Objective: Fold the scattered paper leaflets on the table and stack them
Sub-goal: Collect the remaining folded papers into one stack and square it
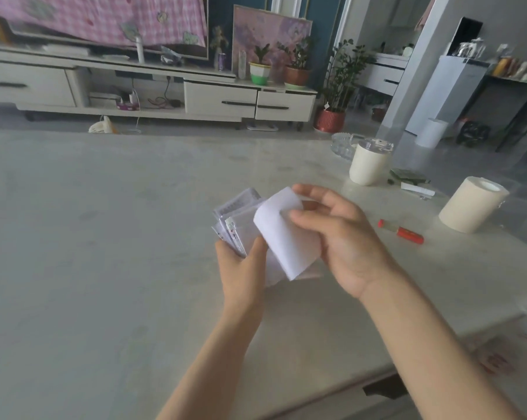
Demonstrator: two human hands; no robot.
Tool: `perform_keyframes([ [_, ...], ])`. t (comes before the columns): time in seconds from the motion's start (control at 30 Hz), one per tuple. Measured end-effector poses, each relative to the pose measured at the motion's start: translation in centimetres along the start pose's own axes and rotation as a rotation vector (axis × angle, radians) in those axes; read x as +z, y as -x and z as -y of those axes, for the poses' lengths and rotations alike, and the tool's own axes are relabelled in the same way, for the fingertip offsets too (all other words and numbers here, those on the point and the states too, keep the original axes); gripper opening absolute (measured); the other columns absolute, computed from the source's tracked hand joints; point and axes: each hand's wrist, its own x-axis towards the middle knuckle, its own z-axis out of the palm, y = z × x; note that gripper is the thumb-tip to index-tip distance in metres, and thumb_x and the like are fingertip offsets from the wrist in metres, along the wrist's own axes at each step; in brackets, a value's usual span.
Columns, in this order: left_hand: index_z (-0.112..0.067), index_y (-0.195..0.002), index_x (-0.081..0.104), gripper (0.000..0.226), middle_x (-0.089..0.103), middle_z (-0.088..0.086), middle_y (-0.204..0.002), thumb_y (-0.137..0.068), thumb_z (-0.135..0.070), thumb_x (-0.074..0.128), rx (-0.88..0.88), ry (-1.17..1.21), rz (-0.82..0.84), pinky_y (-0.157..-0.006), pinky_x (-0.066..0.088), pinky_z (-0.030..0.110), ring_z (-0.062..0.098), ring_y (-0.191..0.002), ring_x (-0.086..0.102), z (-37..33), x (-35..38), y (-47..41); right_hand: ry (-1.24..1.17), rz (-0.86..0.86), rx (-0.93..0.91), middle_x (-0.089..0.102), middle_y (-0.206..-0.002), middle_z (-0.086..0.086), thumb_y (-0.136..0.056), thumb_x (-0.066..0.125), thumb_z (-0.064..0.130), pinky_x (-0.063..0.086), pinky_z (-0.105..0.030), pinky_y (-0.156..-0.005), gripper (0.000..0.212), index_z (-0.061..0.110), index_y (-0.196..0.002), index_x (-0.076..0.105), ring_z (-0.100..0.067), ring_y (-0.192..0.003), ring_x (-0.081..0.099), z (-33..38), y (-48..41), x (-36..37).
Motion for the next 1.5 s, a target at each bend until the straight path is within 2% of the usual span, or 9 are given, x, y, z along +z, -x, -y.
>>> perform_keyframes([
  [0.3,-0.003,-0.1,0.057,0.042,0.061,0.013,-0.083,-0.067,-0.028,0.059,0.026,0.028,0.155,-0.052,0.046,0.019,0.021,-0.073,0.061,-0.1,-0.2,-0.3,0.678,-0.244,-0.175,0.055,-0.077,0.011,-0.082,0.061,0.011,0.043,-0.015,-0.062,0.026,0.023,-0.104,0.059,0.001,-0.068,0.053,-2.3,-0.7,0.5],
  [0.5,-0.017,-0.09,0.044,0.034,0.052,0.001,-0.088,-0.06,-0.025,0.058,0.0,0.05,0.03,-0.047,0.044,0.015,0.011,-0.071,0.054,0.1,-0.2,-0.2,0.588,-0.241,0.032,0.057,-0.095,0.006,-0.083,0.062,0.018,0.039,-0.018,-0.058,0.03,0.023,-0.112,0.054,-0.004,-0.079,0.056,-3.4,-0.4,0.3],
  [0.67,-0.023,-0.082,0.036,0.031,0.046,-0.007,-0.08,-0.082,-0.013,0.065,0.162,-0.03,-0.127,-0.053,0.042,0.013,0.002,-0.063,0.05,-0.2,-0.1,0.3,0.7,-0.262,0.082,0.058,-0.099,0.0,-0.085,0.061,0.031,0.042,-0.017,-0.06,0.026,0.018,-0.104,0.051,-0.011,-0.085,0.059,-4.5,0.1,0.5],
  [0.8,-0.026,-0.08,0.033,0.033,0.045,-0.009,-0.078,-0.082,-0.014,0.064,0.276,-0.112,-0.225,-0.062,0.042,0.022,0.006,-0.067,0.05,-0.3,0.1,0.4,0.603,-0.186,0.254,0.065,-0.093,-0.005,-0.085,0.057,0.045,0.053,-0.031,-0.065,0.04,0.01,-0.103,0.051,-0.018,-0.079,0.064,-5.9,0.3,1.2],
  [0.87,-0.026,-0.08,0.033,0.033,0.046,-0.01,-0.079,-0.083,-0.014,0.063,0.277,-0.111,-0.236,-0.063,0.043,0.022,0.004,-0.068,0.051,-0.3,0.0,0.3,0.48,-0.198,0.289,0.067,-0.094,-0.012,-0.083,0.064,0.04,0.052,-0.023,-0.053,0.046,0.003,-0.109,0.054,-0.017,-0.067,0.063,-6.1,0.3,1.0],
  [1.0,-0.026,-0.083,0.037,0.028,0.05,-0.008,-0.083,-0.085,-0.011,0.06,0.243,-0.06,-0.191,-0.063,0.044,0.015,-0.001,-0.07,0.053,-0.1,-0.5,0.1,0.374,-0.339,0.054,0.059,-0.075,-0.003,-0.087,0.065,0.016,0.04,-0.01,-0.043,0.02,0.004,-0.102,0.062,-0.002,-0.041,0.052,-4.0,0.1,-0.9],
  [1.1,-0.024,-0.087,0.041,0.024,0.055,-0.002,-0.092,-0.084,-0.012,0.062,0.165,-0.022,-0.071,-0.071,0.045,0.024,0.012,-0.083,0.056,0.0,-0.4,0.1,0.326,-0.309,-0.13,0.053,-0.068,0.0,-0.088,0.063,0.015,0.047,-0.015,-0.053,0.014,0.016,-0.101,0.059,-0.005,-0.053,0.052,-3.2,0.1,-1.0],
  [1.3,-0.006,-0.099,0.046,0.02,0.053,0.0,-0.083,-0.082,-0.009,0.055,0.088,0.021,0.072,-0.052,0.044,0.013,0.004,-0.064,0.055,0.8,-0.5,-0.1,0.731,-0.272,-0.344,0.049,-0.062,0.012,-0.087,0.058,0.01,0.037,-0.01,-0.054,0.014,0.017,-0.099,0.058,-0.001,-0.056,0.049,-5.3,0.5,0.4],
  [1.5,-0.008,-0.114,0.058,0.054,0.065,0.013,-0.105,-0.079,-0.049,0.049,-0.102,0.155,0.135,-0.059,0.051,0.024,0.022,-0.086,0.065,0.9,-0.7,-0.7,0.977,-0.167,-0.489,0.04,-0.073,0.022,-0.08,0.042,0.018,0.034,-0.018,-0.067,0.033,0.013,-0.109,0.058,-0.008,-0.073,0.043,-6.4,1.0,1.2],
])
